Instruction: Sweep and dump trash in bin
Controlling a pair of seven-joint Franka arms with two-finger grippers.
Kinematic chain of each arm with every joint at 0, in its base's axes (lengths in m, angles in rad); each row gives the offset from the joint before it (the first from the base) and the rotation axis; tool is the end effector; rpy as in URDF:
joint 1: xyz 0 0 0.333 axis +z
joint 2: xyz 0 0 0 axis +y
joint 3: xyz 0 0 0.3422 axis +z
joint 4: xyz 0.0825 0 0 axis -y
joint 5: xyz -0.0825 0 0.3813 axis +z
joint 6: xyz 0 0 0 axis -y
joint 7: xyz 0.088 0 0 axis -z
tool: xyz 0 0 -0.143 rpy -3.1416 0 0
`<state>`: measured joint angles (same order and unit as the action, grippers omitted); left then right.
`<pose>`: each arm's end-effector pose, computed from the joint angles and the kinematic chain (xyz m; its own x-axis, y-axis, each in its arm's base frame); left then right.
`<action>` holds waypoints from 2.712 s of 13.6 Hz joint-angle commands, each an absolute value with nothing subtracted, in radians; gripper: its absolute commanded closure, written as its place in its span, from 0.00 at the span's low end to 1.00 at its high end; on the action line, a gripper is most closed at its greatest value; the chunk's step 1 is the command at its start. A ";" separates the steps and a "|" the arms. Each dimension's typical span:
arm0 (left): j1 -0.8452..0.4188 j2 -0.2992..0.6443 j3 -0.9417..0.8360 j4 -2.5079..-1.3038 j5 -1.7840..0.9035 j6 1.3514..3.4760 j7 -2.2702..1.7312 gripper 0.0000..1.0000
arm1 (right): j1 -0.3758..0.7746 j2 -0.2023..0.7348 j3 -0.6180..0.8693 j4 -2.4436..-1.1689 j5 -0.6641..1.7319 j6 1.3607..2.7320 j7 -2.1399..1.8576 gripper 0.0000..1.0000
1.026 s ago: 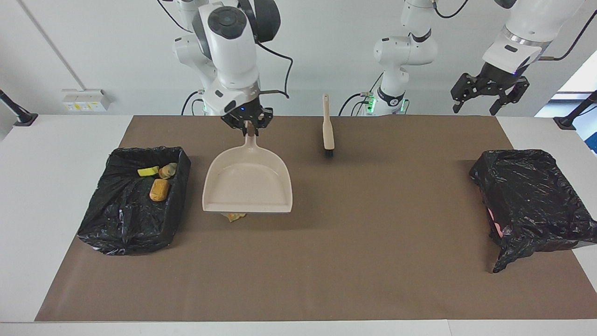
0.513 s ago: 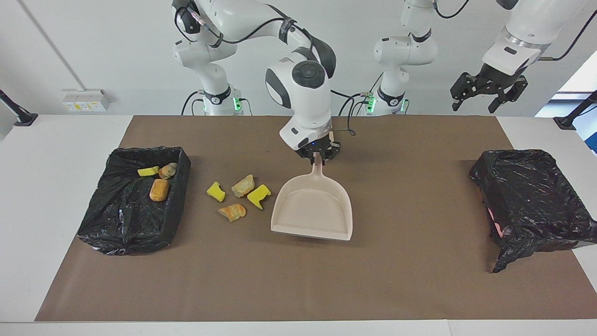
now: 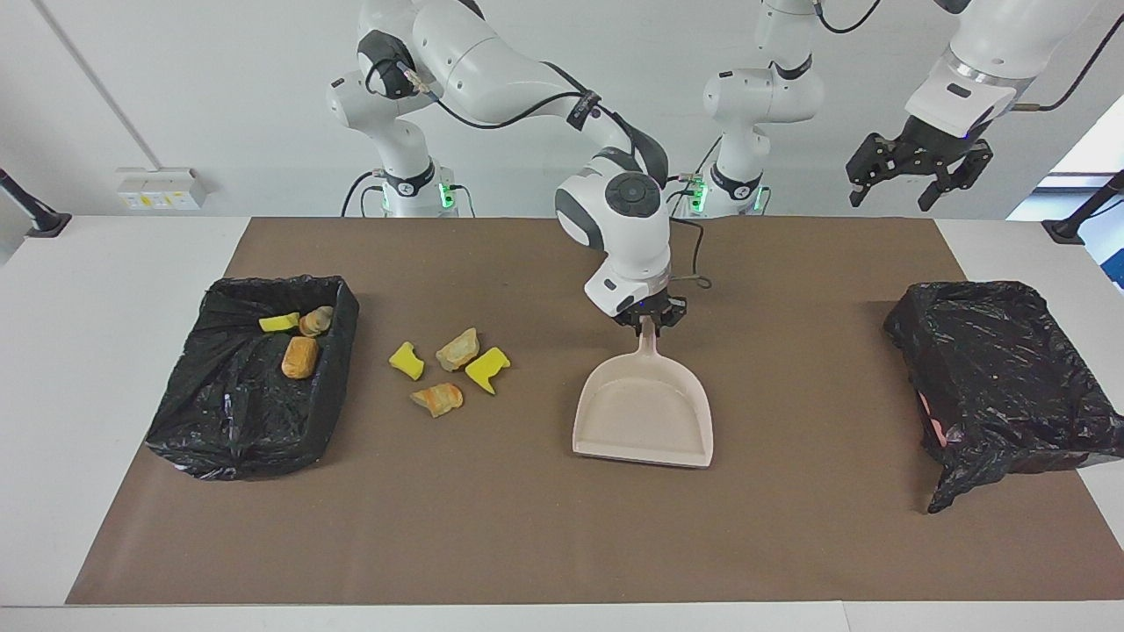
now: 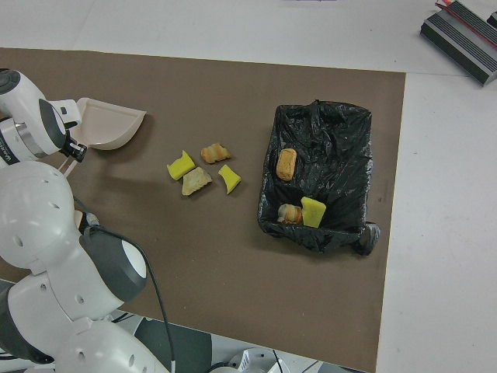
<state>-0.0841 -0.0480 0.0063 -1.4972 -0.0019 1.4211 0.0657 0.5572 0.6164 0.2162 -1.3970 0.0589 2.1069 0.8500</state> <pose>0.5168 -0.0405 0.6615 0.9893 -0.1433 -0.0279 -0.1432 -0.9897 0.0040 0.5519 0.5018 0.3504 0.9875 -0.1421 -0.0675 -0.1526 -0.9696 -0.1911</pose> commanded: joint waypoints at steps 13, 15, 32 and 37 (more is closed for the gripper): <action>-0.077 -0.051 -0.002 -1.486 0.008 1.411 0.066 0.00 | 0.529 0.637 0.210 -1.405 0.005 2.155 0.721 0.96; -0.083 -0.054 -0.002 -1.488 0.006 1.410 0.066 0.00 | 0.531 0.637 0.210 -1.410 0.015 2.178 0.721 0.57; -0.155 0.012 -0.024 -1.505 0.005 1.581 0.066 0.00 | 0.638 0.025 0.218 -1.994 0.267 1.940 0.741 0.00; -0.277 0.058 -0.026 -1.643 0.005 1.808 -0.040 0.00 | 0.782 -0.061 0.218 -2.238 0.383 2.130 0.819 0.00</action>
